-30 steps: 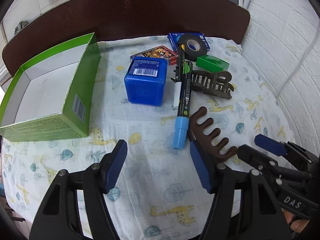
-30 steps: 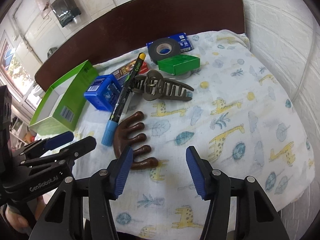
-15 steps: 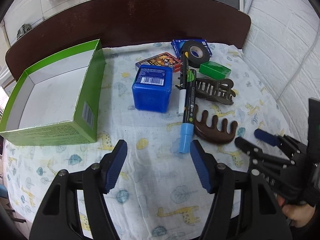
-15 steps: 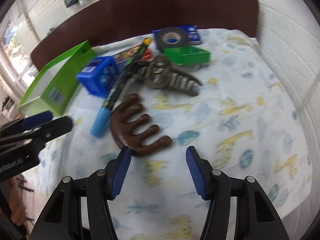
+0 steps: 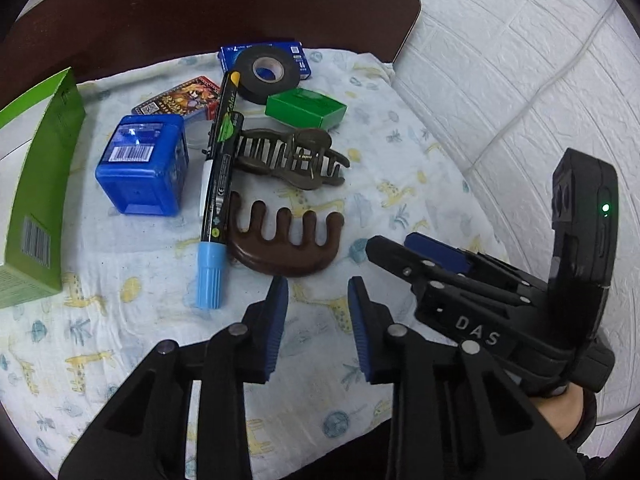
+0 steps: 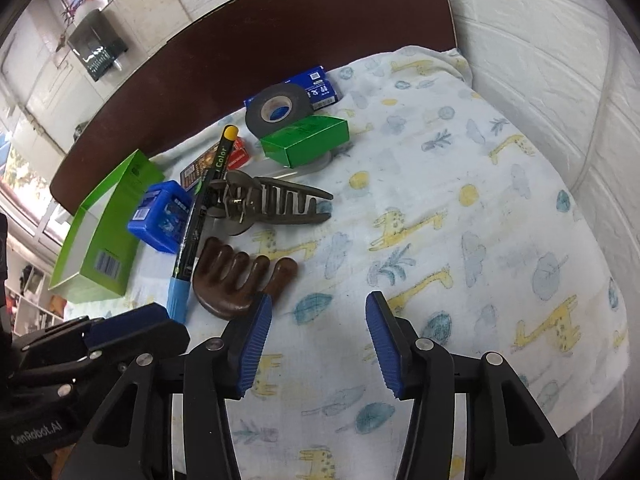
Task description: Organize rigid objects
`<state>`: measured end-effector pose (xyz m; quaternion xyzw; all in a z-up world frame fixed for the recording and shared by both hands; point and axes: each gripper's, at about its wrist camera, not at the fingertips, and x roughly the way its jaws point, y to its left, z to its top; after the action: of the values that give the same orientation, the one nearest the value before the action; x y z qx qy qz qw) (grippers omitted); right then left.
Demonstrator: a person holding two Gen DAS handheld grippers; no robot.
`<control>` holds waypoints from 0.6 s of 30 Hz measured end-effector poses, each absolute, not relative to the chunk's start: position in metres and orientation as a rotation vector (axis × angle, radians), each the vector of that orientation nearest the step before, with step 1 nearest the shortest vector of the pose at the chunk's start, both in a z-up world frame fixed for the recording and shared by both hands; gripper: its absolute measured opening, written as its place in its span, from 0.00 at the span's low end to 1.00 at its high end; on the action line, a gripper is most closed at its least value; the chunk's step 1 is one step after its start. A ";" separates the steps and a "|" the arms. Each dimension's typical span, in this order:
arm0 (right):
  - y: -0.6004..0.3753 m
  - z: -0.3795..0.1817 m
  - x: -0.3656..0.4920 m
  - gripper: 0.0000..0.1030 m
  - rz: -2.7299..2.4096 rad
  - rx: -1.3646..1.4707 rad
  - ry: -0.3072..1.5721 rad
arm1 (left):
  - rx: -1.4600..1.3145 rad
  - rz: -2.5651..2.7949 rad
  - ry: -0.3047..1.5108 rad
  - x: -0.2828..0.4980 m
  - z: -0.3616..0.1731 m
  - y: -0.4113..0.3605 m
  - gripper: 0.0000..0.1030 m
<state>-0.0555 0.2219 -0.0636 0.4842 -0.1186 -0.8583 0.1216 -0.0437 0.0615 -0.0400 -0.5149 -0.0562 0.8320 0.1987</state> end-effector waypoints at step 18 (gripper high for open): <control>0.207 -0.079 -0.074 0.24 -2.397 1.479 -0.536 | -1.542 2.446 -0.157 -0.096 -0.052 0.033 0.25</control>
<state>-0.0743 0.2070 -0.0787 0.5110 -0.1851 -0.8282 0.1370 -0.0955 0.0329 -0.0524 -0.5283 -0.0539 0.8384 0.1225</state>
